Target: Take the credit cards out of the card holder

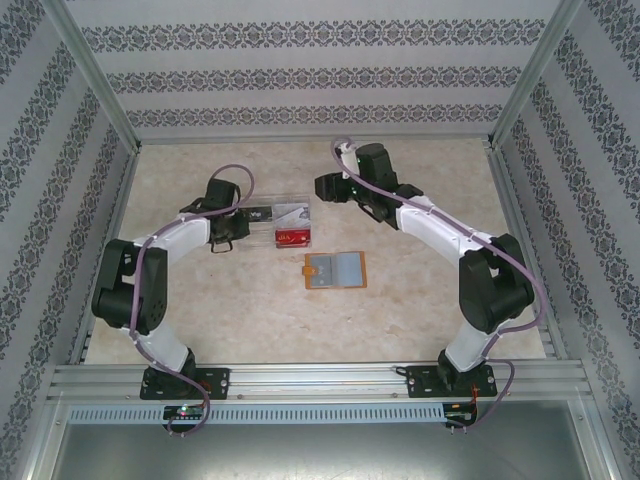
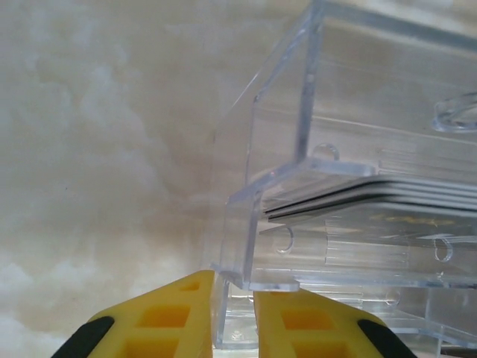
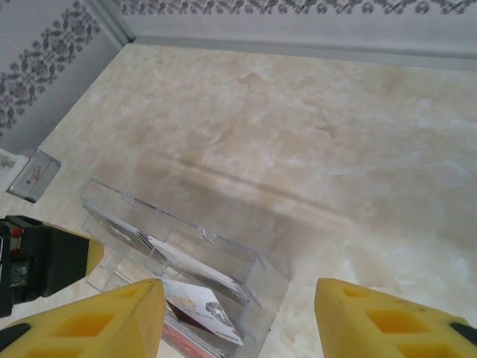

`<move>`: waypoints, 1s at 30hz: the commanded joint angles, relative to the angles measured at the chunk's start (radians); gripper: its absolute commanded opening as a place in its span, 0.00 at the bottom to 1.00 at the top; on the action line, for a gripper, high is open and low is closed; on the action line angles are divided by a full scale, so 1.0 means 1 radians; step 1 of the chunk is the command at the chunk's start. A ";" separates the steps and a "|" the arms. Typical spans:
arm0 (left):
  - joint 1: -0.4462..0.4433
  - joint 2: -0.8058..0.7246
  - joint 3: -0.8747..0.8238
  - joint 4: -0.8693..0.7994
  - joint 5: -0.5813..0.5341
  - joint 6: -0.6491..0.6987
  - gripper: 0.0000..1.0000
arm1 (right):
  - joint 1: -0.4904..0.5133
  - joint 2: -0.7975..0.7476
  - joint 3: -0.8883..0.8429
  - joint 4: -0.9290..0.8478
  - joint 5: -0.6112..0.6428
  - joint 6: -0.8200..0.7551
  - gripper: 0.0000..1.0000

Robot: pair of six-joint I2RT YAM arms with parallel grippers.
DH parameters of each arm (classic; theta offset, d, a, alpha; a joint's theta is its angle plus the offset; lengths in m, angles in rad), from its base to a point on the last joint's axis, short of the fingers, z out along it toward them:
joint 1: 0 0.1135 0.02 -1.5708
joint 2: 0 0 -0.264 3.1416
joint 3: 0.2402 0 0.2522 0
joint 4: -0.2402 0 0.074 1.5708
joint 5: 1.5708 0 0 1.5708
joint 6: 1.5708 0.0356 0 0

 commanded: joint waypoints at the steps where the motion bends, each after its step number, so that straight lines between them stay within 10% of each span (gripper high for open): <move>1: 0.010 -0.006 -0.040 -0.022 0.018 0.001 0.19 | 0.037 0.017 0.037 -0.050 -0.026 -0.093 0.56; 18: 0.006 -0.226 -0.100 -0.021 0.072 -0.068 0.70 | 0.130 0.156 0.163 -0.254 0.039 -0.296 0.57; 30: -0.005 -0.366 -0.174 -0.006 0.123 -0.114 0.73 | 0.113 0.245 0.237 -0.304 -0.022 -0.304 0.57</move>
